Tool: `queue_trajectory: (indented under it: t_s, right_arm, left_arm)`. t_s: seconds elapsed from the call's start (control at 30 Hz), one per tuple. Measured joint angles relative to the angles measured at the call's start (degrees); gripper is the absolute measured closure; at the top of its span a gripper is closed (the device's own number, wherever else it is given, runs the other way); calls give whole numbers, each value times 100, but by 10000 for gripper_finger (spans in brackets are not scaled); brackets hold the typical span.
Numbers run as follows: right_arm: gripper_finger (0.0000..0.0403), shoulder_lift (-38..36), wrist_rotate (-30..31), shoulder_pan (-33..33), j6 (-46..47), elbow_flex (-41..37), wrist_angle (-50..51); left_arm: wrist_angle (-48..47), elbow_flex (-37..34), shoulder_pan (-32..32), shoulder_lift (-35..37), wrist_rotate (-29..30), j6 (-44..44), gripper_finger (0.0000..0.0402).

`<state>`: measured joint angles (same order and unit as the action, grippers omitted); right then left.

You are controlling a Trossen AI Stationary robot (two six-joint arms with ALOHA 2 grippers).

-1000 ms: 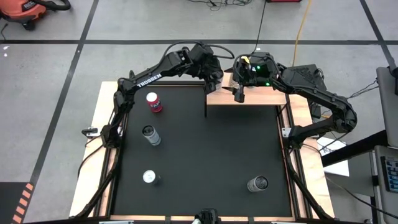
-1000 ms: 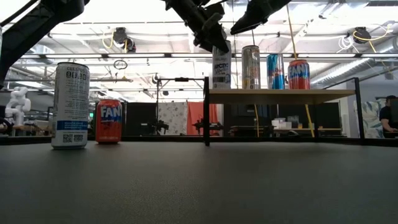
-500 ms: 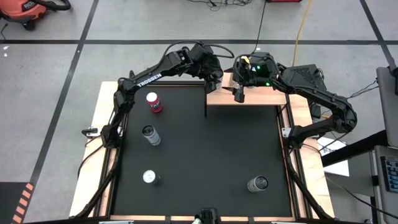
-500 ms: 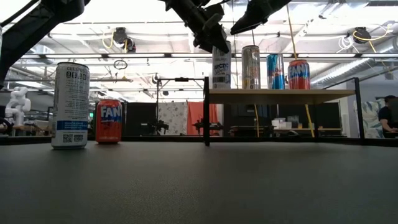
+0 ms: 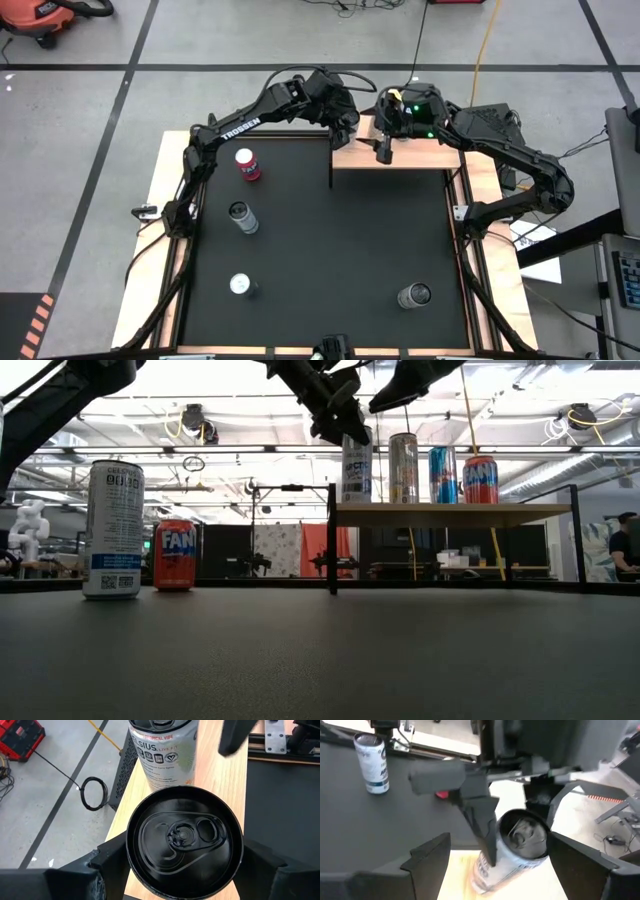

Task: Place canned beverage on shelf
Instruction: Put the bottom white blue soda can on the shelf

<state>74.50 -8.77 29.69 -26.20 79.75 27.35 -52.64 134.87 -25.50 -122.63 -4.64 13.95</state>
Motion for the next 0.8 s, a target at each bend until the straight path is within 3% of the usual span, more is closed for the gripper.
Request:
queue_trajectory:
  t_s: [0.2,0.8]
  right_arm:
    - [101,68,585,39,3,0,-268]
    - [181,426,530,293,132,-2,-443]
  left_arm:
    - [0,0,0,0,-5,-4,123]
    - [24,0,-9,-7,3,-8,123]
